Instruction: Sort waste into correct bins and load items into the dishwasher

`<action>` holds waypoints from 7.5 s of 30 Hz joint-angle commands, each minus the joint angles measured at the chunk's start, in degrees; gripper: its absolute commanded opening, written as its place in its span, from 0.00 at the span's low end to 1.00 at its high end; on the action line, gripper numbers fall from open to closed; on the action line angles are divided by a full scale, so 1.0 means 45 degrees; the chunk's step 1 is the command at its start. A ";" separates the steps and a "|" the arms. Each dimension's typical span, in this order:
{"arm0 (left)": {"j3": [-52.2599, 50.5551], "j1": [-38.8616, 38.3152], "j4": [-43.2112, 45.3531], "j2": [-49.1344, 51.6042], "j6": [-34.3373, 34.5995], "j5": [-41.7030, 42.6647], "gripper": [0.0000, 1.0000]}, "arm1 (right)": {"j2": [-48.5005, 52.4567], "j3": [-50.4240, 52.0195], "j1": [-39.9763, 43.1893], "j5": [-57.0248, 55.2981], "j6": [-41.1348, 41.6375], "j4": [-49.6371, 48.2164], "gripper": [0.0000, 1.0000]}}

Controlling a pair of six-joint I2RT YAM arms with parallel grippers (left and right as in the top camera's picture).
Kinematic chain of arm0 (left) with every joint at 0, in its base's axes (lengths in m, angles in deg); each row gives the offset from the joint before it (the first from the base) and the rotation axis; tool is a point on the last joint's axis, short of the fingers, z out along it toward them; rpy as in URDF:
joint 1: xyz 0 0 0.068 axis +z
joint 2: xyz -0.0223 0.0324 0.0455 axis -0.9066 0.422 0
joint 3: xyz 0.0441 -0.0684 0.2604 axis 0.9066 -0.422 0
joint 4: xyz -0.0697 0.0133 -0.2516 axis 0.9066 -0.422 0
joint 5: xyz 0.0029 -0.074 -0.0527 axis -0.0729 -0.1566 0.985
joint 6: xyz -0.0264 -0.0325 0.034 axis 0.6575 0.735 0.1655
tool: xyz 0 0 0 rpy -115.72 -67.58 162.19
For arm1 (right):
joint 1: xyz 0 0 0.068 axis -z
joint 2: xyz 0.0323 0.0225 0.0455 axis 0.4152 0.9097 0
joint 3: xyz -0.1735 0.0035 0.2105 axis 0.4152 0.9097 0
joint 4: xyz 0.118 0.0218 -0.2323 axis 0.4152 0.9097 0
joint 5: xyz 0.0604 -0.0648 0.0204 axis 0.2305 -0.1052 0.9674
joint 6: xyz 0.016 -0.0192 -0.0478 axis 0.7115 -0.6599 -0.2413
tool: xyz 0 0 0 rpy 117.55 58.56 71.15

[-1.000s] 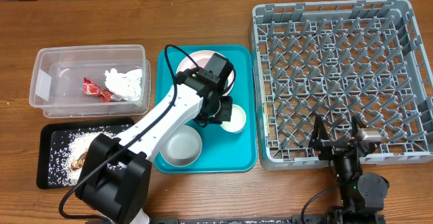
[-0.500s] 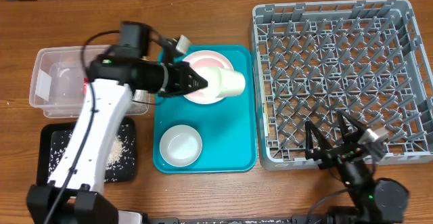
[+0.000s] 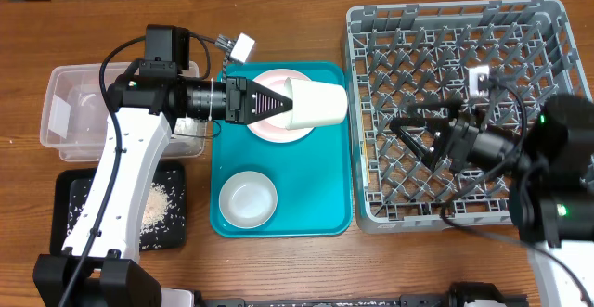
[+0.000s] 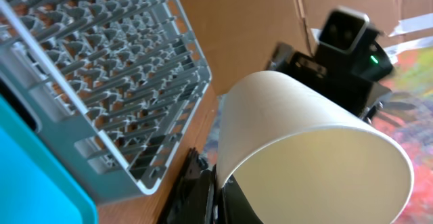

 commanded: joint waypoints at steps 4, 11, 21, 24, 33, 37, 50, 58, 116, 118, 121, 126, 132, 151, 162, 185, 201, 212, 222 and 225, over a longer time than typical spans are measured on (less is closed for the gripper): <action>0.0126 0.0063 0.0058 0.0019 -0.0316 0.0855 0.04 | 0.2395 -0.0447 -0.0165 0.3473 -0.0588 -0.0748 1.00; 0.0126 0.0053 0.0053 0.0019 -0.0325 0.1171 0.04 | 0.3604 -0.0447 -0.1098 0.4323 -0.1486 -0.1205 1.00; 0.0126 -0.1292 -0.0170 0.0019 -0.0996 0.1389 0.04 | 0.3619 -0.0447 -0.2351 0.2108 -0.1433 -0.2385 1.00; 0.0126 -0.1617 -0.0015 0.0019 -0.0996 0.1360 0.04 | 0.3619 -0.0447 -0.2565 0.2108 -0.1438 -0.2429 0.98; 0.0126 -0.1710 0.0039 0.0019 -0.0986 0.0767 0.04 | 0.3619 -0.0447 -0.3050 0.2059 -0.1438 -0.2958 0.72; 0.0126 -0.1705 0.0053 0.0019 -0.0986 0.0573 0.04 | 0.3619 -0.0447 -0.3050 0.1875 -0.1443 -0.2953 0.67; 0.0131 -0.0996 0.0748 0.0019 -0.0486 -0.1705 0.27 | 0.3619 -0.0447 -0.3045 0.0228 -0.1428 -0.2735 0.56; 0.0131 0.1423 0.2006 0.0019 0.0840 -0.2273 0.46 | 0.3619 -0.0447 -0.3050 -0.4410 -0.1428 -0.1277 0.55; 0.0126 0.0811 -0.1073 0.0019 0.0699 -0.7669 1.00 | 1.0525 -0.4483 -0.3978 -1.6223 -0.2453 -0.0636 0.54; 0.0126 0.0811 -0.1069 0.0019 0.0699 -0.7665 1.00 | 1.0525 -0.4483 -0.3978 -1.6218 -0.2453 -0.0622 0.55; 0.0126 0.0811 -0.1103 0.0019 0.0699 -0.7669 1.00 | 1.0540 -0.4420 -0.3978 -1.6223 -0.2453 -0.0559 0.56; 0.0126 0.0811 -0.1156 0.0019 0.0699 -0.7665 1.00 | 1.0584 -0.4420 -0.3978 -1.6228 -0.2453 -0.0529 0.73; 0.0126 0.0811 -0.1229 0.0019 0.0695 -0.7713 1.00 | 1.0584 -0.4420 -0.3978 -1.6223 -0.2453 -0.0374 0.84; 0.0126 0.0811 -0.1307 0.0019 0.0704 -0.9238 1.00 | 0.9122 -0.5571 -0.4430 -1.3848 -0.2453 0.1671 0.82; 0.0136 0.2200 0.1418 0.0015 0.3162 -0.9505 1.00 | 0.9355 -0.5333 -0.6572 -1.0914 -0.2443 0.2414 0.83; 0.0131 0.3415 0.2759 0.0019 0.3167 -1.1361 1.00 | 1.3930 -0.5333 -0.9486 -1.2439 -0.3507 -0.1603 0.79; 0.0131 0.3415 0.2759 0.0019 0.3167 -1.1361 1.00 | 1.4095 -0.5372 -0.9486 -1.2939 -0.3492 -0.1676 0.29; 0.0131 0.3415 0.2759 0.0019 0.3167 -1.1361 1.00 | 1.2604 -0.5518 -0.9476 -1.3304 -0.3492 -0.1583 0.04; 0.0131 0.3415 0.2759 0.0019 0.3167 -1.1361 1.00 | 0.8782 -0.5595 -0.9170 -1.2483 -0.3395 0.0641 0.04; 0.0131 0.3415 0.2759 0.0019 0.3167 -1.1361 1.00 | 0.7864 -0.5595 -0.8330 -1.1463 -0.3235 0.1821 0.04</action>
